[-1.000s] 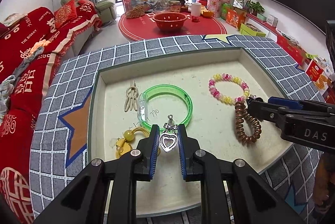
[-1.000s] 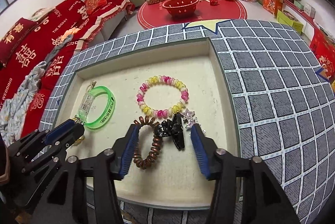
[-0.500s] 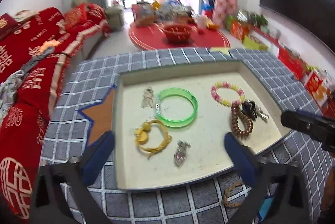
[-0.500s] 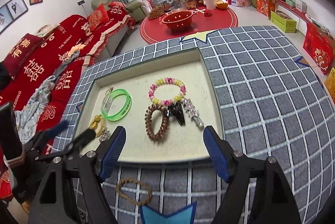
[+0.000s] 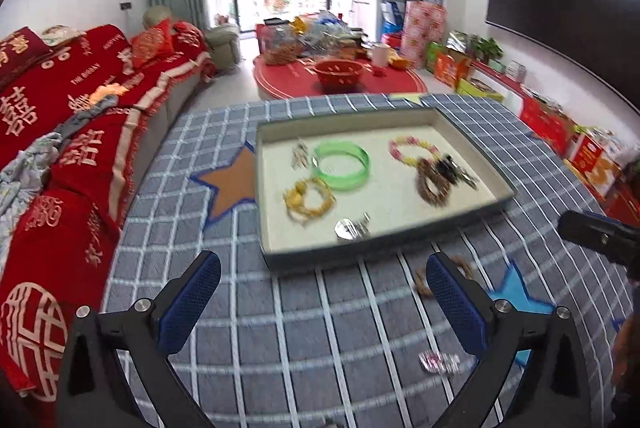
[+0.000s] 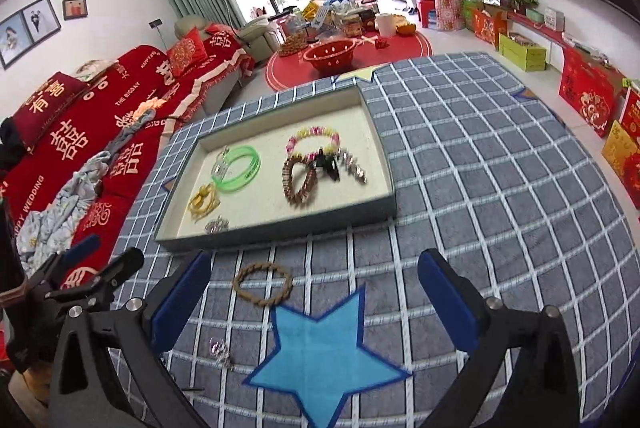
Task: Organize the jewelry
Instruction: 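Open the left tool to drop the heart pendant and withdraw both tools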
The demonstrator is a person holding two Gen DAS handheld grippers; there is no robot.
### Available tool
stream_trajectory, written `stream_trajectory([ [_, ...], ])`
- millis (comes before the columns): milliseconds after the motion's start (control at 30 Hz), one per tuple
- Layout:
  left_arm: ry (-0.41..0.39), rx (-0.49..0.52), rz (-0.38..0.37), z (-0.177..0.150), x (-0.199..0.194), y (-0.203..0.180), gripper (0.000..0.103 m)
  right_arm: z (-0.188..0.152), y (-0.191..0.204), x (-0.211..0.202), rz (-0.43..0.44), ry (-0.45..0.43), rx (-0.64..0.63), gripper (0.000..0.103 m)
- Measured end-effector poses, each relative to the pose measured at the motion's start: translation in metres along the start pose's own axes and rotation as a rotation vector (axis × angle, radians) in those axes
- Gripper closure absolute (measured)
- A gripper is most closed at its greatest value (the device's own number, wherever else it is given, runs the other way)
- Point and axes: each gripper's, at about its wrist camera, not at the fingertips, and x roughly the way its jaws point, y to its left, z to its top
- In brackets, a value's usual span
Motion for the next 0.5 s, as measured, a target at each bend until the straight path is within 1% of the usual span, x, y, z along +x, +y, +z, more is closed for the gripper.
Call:
stream_trajectory([
  [67, 0.021, -0.020, -0.022, -0.014, -0.006, -0.001, 0.000, -0.008, -0.001, -0.002, 0.001, 0.035, 0.009, 0.000],
  [133, 0.037, -0.038, -0.036, -0.029, -0.012, -0.003, 0.000, -0.020, -0.005, -0.002, 0.019, 0.083, 0.028, 0.000],
  [200, 0.055, -0.036, -0.038, -0.042, -0.014, -0.009, 0.000, -0.031, -0.010, -0.001, 0.021, 0.113, 0.042, 0.000],
  [333, 0.088, -0.009, -0.031, -0.060, -0.010, -0.023, 0.000, -0.050, -0.017, -0.003, -0.014, 0.140, 0.037, 0.000],
  [500, 0.110, 0.006, -0.027, -0.070, -0.005, -0.039, 0.000, -0.058, -0.025, -0.003, -0.018, 0.164, 0.039, 0.000],
])
